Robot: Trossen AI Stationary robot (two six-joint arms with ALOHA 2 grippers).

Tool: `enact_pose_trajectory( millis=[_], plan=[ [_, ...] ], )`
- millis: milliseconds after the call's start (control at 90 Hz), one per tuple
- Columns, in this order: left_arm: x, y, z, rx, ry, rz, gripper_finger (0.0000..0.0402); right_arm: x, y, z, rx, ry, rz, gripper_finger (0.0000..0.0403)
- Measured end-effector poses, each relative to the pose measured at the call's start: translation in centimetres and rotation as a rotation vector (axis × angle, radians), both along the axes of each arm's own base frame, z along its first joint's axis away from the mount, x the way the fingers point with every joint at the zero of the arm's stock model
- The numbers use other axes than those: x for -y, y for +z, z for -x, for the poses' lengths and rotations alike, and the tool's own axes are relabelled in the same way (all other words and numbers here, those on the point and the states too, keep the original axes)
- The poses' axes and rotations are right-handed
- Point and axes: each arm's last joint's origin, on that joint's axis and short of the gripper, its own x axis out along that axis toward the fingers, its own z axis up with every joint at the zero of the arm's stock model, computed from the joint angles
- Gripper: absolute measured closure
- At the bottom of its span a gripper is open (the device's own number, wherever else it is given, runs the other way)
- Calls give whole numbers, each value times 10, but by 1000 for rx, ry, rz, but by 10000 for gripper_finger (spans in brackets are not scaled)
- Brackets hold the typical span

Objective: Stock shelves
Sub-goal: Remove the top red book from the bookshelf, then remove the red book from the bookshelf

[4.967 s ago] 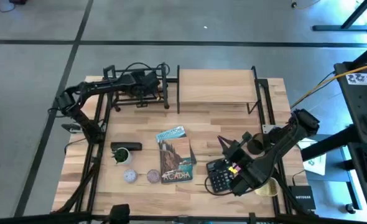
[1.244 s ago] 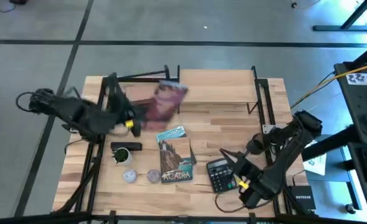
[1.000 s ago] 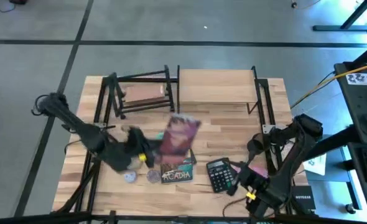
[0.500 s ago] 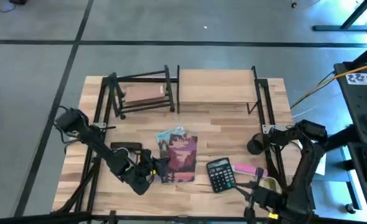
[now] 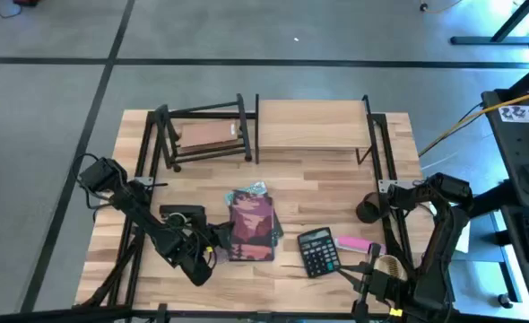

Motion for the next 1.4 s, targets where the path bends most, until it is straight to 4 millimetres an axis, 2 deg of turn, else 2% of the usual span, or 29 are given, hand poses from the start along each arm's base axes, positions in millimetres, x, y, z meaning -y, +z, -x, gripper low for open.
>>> enact_pose_trajectory(
  millis=[433,567,756,867,1000,1089,1178,1300,1400],
  plan=[
    [1,4,4,55,26,-14,253,-6,1,-2,-11,19,34,402],
    [4,17,15,128,52,-95,245,-7,1,0,-20,28,32,402],
    [4,36,24,114,23,-129,244,-7,1,0,-24,28,39,402],
    [-7,64,21,48,27,-231,245,-6,1,0,-31,31,62,402],
    [-37,118,2,-176,-70,-361,254,-4,0,1,-59,39,150,402],
    [-66,158,-11,-298,-145,-477,265,-1,0,0,-66,32,194,402],
    [-100,190,-20,-439,-228,-615,273,3,0,-5,-70,13,213,402],
    [-156,207,-20,-706,-287,-656,280,11,0,-17,-100,-28,224,402],
    [-203,202,-9,-943,-304,-566,281,19,-1,-28,-142,-64,227,402]
  ],
)
